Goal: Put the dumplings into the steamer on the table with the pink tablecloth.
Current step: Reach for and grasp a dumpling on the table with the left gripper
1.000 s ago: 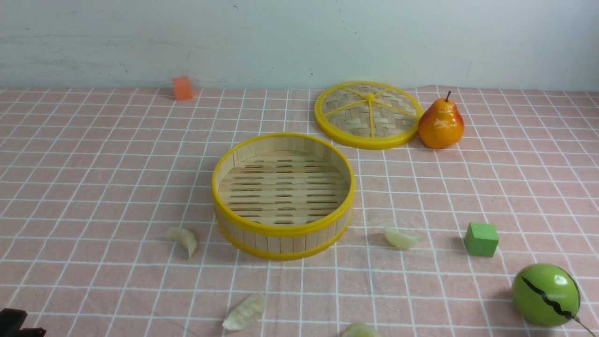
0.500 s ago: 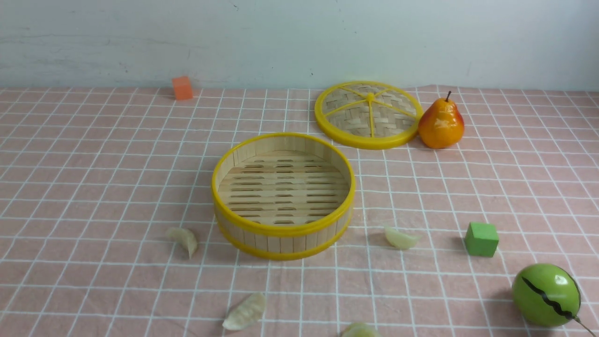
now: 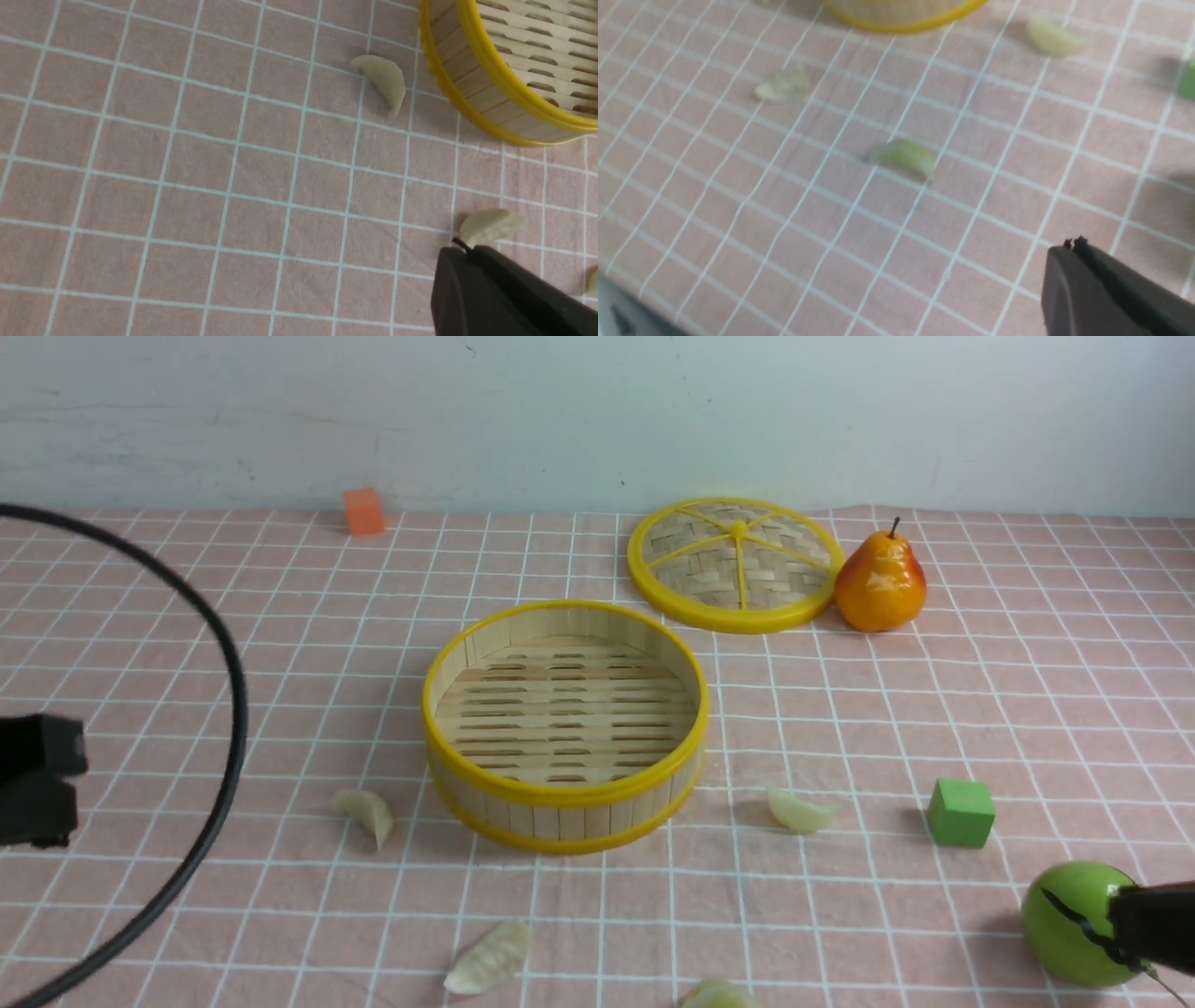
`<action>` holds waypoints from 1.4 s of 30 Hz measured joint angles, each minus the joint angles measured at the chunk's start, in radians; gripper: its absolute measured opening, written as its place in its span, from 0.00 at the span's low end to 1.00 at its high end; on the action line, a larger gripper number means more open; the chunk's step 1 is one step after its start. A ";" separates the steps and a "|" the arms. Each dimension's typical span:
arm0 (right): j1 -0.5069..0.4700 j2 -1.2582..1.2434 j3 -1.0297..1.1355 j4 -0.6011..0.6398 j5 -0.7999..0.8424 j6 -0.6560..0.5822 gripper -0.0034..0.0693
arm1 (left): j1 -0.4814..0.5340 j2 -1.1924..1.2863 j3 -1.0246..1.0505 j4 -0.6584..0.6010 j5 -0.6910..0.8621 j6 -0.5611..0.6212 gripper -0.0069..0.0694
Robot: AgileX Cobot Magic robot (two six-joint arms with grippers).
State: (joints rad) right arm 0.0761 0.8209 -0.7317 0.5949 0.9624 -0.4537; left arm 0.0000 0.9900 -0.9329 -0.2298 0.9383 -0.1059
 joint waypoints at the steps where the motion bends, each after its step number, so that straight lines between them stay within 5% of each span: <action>1: 0.014 0.018 -0.007 0.000 0.009 -0.004 0.02 | 0.000 0.008 -0.006 0.000 0.000 0.000 0.07; 6: 0.192 0.184 -0.052 -0.001 0.086 -0.053 0.02 | -0.154 0.232 -0.158 0.109 0.062 -0.026 0.11; 11: 0.331 0.257 -0.052 -0.033 0.102 -0.058 0.03 | -0.225 0.441 -0.273 0.205 0.058 -0.121 0.34; 17: 0.369 0.262 -0.052 -0.034 0.101 -0.059 0.03 | -0.228 0.693 -0.384 0.224 0.007 -0.234 0.69; 24: 0.369 0.262 -0.052 -0.040 0.105 -0.059 0.05 | -0.228 0.901 -0.443 0.243 -0.092 -0.345 0.83; 33: 0.369 0.262 -0.053 -0.056 0.124 -0.059 0.05 | -0.228 1.021 -0.445 0.255 -0.206 -0.421 0.78; 42: 0.369 0.260 -0.053 -0.062 0.095 -0.059 0.06 | -0.228 1.027 -0.452 0.268 -0.171 -0.382 0.20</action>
State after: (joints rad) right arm 0.4447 1.0806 -0.7845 0.5326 1.0576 -0.5123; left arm -0.2284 2.0167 -1.3854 0.0385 0.7671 -0.4881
